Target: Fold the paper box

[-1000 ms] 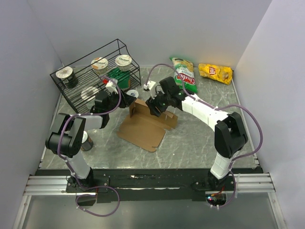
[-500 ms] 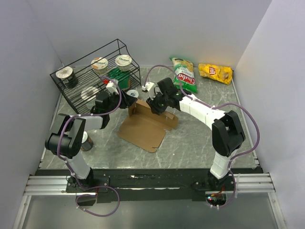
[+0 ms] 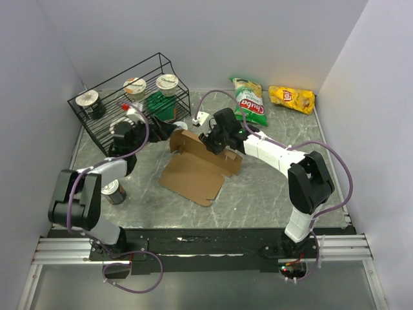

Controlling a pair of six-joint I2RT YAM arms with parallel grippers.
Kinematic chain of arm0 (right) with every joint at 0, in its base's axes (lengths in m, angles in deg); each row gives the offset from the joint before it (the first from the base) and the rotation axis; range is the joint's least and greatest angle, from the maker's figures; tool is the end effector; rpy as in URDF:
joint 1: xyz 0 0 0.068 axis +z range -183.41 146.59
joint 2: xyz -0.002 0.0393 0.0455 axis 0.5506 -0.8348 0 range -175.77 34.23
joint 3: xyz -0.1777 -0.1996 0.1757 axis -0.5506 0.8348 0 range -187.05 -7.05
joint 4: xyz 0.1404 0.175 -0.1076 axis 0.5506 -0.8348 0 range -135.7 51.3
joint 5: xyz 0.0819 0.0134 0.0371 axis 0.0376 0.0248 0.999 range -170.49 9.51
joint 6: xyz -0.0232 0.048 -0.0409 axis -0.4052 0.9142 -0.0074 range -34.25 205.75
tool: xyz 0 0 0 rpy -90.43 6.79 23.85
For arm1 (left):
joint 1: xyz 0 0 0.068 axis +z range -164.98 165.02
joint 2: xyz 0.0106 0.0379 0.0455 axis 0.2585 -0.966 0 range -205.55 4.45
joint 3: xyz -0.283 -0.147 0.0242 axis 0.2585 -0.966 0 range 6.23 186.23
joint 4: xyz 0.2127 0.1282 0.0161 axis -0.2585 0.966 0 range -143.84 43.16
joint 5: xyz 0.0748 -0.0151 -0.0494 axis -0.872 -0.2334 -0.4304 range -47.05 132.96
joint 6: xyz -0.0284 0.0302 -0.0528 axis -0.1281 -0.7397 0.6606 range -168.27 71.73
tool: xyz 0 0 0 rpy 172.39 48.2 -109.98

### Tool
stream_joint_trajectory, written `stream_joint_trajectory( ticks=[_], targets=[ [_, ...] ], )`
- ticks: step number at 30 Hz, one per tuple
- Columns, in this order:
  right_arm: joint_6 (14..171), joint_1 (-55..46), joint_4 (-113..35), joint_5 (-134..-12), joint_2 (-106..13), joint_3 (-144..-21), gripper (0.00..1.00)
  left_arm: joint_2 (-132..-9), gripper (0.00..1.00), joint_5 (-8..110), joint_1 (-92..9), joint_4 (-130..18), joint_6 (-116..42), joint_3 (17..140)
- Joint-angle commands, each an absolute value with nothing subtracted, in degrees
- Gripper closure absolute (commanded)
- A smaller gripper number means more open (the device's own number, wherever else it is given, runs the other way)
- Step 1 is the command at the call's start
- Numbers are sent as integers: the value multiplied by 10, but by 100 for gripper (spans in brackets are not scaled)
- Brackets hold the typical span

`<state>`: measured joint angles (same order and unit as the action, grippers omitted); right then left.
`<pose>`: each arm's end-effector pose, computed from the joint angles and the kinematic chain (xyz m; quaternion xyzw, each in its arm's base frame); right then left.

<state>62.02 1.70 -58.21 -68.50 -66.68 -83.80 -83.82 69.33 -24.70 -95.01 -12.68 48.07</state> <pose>0.3260 0.2427 0.2929 -0.4849 0.7763 0.1343 0.3798 0.3263 -0.0801 0.2882 -0.0112 0.7354 -0.4083 0.5407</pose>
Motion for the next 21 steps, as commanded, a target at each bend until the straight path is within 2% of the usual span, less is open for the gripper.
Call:
stream_joint_trajectory(
  ticks=[1,7,11,21],
  targets=[
    [615,20,-572,-685,-653,-819,66,-816,2,667,-218,-926,-135,475],
    [611,20,-566,-677,-647,-811,66,-884,7,649,-199,-903,-135,496],
    [606,23,-568,-681,-647,-811,66,-931,9,677,-199,-910,-134,515],
    [592,29,-569,-691,-646,-809,66,-954,14,683,-202,-916,-137,498]
  ],
)
